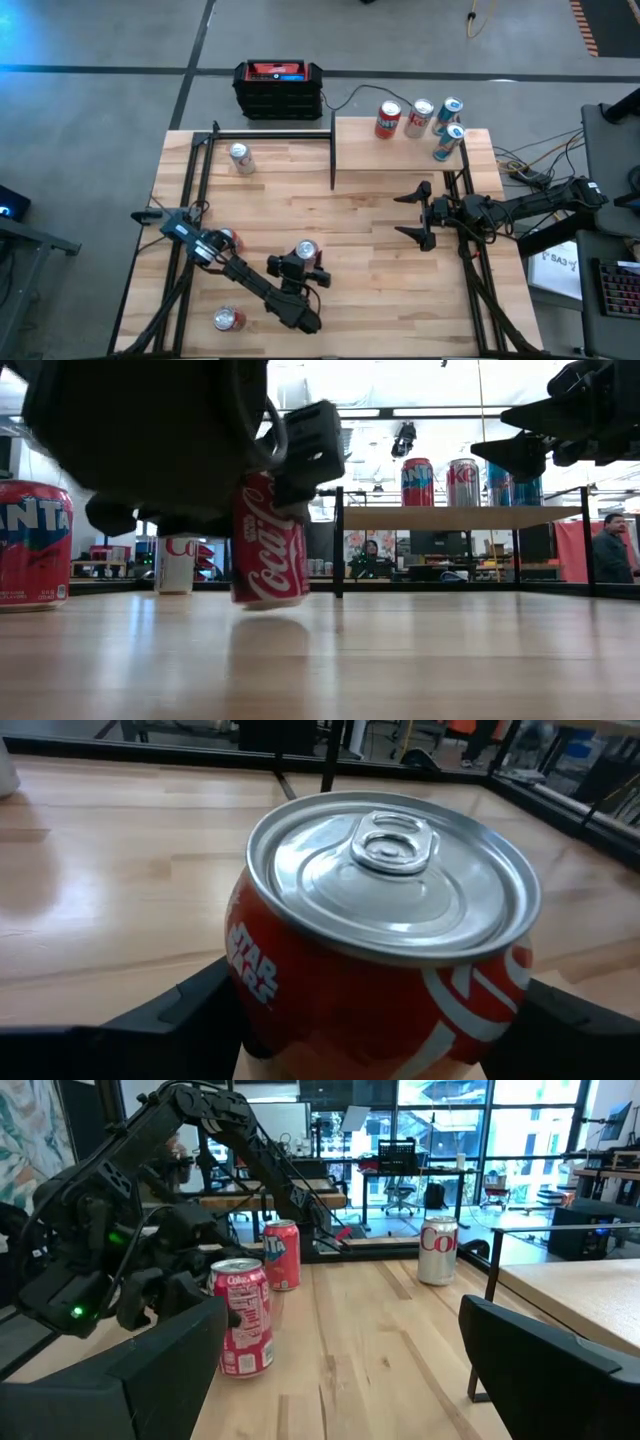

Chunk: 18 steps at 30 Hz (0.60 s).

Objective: Place canned beverage on shelf
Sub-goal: Put the top red white soda can on the shelf

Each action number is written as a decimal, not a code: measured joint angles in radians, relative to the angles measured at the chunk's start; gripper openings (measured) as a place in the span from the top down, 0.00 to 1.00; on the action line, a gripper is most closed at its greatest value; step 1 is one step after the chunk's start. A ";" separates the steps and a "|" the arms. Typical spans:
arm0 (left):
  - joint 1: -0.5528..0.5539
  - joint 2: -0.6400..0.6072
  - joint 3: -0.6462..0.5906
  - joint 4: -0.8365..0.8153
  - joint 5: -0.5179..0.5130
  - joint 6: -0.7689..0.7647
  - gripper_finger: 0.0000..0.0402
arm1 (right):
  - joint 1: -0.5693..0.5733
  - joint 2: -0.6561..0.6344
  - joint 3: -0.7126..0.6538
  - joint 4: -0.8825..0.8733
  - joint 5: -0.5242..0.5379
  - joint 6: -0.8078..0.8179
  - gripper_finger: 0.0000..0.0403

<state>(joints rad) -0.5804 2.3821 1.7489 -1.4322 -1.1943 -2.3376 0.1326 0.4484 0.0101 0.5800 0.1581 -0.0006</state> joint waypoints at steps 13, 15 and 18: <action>0.052 -0.039 0.235 -0.137 -0.005 0.336 0.29 | 0.000 0.000 0.000 0.000 0.000 0.000 0.05; 0.070 -0.059 0.256 -0.140 -0.018 0.364 0.29 | 0.000 0.000 0.000 0.000 0.000 0.000 0.05; 0.098 -0.072 0.289 -0.139 -0.051 0.419 0.29 | 0.000 0.000 0.000 0.000 0.000 0.000 0.05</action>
<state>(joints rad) -0.4829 2.3102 2.0379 -1.5711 -1.2457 -1.9191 0.1325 0.4484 0.0101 0.5797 0.1582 -0.0006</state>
